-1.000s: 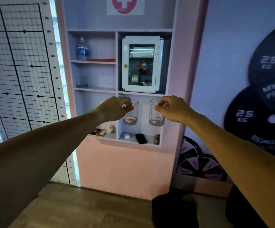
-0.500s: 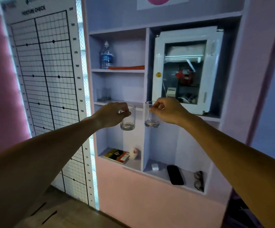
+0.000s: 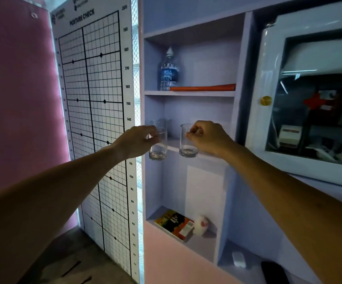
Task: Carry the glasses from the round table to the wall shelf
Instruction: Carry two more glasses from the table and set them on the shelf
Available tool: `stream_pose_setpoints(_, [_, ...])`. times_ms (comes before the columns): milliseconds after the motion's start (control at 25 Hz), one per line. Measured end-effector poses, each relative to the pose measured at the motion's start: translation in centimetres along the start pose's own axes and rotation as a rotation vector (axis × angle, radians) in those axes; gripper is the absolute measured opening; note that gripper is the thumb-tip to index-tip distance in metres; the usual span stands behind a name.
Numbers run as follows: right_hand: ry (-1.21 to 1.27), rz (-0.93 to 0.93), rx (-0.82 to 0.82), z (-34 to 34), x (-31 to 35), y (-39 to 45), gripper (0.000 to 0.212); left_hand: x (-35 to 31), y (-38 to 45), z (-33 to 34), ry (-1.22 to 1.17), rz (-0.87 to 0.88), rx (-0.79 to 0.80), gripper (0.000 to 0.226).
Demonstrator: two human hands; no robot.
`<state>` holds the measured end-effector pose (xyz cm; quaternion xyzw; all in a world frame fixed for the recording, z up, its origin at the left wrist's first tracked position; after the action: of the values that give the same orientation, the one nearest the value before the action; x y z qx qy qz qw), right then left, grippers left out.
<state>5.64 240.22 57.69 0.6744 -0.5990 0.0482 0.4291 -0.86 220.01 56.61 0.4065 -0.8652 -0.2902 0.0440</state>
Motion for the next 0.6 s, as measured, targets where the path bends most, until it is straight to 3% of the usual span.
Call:
stream_pose_setpoints(200, [-0.022, 0.024, -0.008, 2.6, -2.3, 7.0, 0.011, 5.2, 6.4, 2.3, -0.024, 0.045, -0.004, 0.016])
stream_pose_setpoints(400, [-0.070, 0.069, -0.009, 4.4, -5.7, 11.7, 0.023, 7.6, 12.1, 5.5, -0.027, 0.135, 0.008, 0.016])
stream_pose_setpoints(600, [-0.098, 0.108, 0.014, 5.5, -9.1, 15.4, 0.012, 8.7, 16.0, 9.2, 0.026, 0.169, 0.047, 0.014])
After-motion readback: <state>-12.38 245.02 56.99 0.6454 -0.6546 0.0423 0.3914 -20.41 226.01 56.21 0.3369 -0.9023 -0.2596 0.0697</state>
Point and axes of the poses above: each hand's wrist, its own y-axis towards the middle knuckle, its own z-axis out of the palm, x = y × z, the point moved 4 cm from there along y, towards the middle knuckle, and after that the axes turned 10 degrees about y, right-handed, at the moved point
